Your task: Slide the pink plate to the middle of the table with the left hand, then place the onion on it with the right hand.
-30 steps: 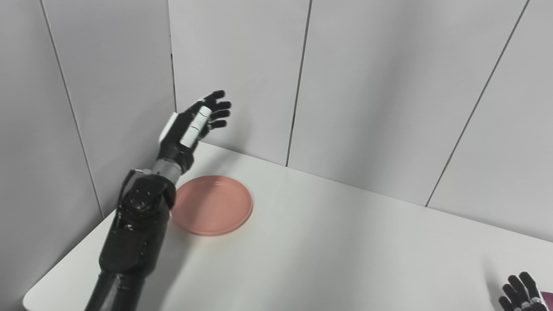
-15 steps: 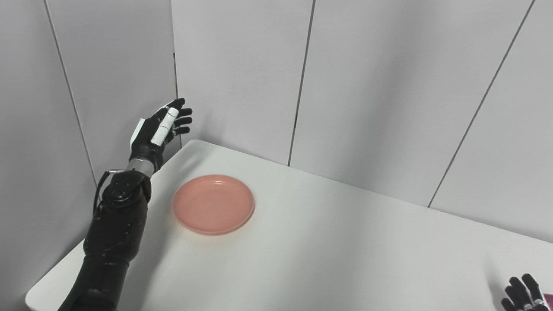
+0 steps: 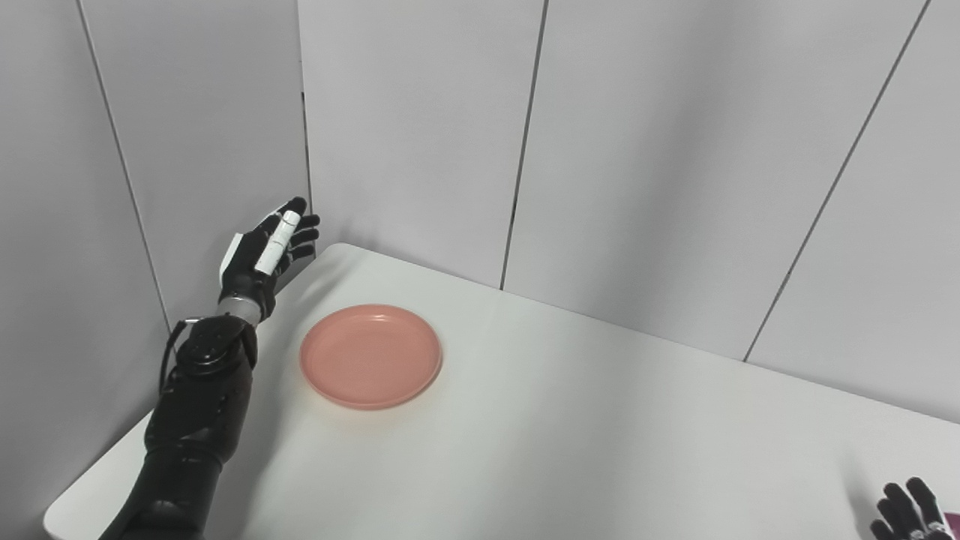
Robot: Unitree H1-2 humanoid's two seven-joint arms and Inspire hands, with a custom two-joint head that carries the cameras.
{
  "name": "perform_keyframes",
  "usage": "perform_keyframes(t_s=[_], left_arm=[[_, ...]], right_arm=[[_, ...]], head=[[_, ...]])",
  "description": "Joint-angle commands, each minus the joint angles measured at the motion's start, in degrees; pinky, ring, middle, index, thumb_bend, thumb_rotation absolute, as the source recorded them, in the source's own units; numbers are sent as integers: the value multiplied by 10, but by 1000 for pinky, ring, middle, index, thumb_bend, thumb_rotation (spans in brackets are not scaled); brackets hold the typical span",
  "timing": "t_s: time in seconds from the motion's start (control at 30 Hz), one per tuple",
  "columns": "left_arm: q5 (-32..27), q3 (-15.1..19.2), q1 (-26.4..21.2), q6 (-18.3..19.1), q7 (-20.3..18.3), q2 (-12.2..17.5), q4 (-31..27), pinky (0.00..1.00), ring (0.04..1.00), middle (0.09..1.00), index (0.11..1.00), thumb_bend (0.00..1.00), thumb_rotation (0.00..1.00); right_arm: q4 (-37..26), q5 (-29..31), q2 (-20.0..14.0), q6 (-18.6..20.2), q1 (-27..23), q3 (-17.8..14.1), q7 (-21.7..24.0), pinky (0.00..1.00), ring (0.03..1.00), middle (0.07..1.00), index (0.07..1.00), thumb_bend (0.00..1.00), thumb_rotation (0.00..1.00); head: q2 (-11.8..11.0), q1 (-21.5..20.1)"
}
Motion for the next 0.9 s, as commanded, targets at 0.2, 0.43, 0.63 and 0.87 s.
perform_keyframes(t_s=[0.2, 0.43, 0.63, 0.87], left_arm=[[-2, 0, -24, -53, -3, 18, 17, 815, 837, 799, 817, 922, 769], [-5, -1, -20, -52, -8, 17, 17, 827, 820, 806, 822, 888, 778], [-10, 6, -10, -37, 1, 9, 14, 822, 815, 799, 830, 906, 762], [-7, -1, 8, -30, -3, 0, 6, 811, 831, 824, 854, 861, 766]], right_arm=[[58, 4, 38, 12, 86, 12, -3, 1000, 1000, 955, 1000, 737, 1000], [57, 4, 38, 12, 85, 13, -4, 1000, 1000, 954, 1000, 745, 1000], [51, 4, 37, 13, 87, 14, -3, 1000, 1000, 956, 1000, 747, 1000], [42, 4, 38, 20, 89, 14, -5, 1000, 1000, 951, 1000, 748, 1000]], head=[[2, 1], [5, 1], [11, 0], [16, -2]])
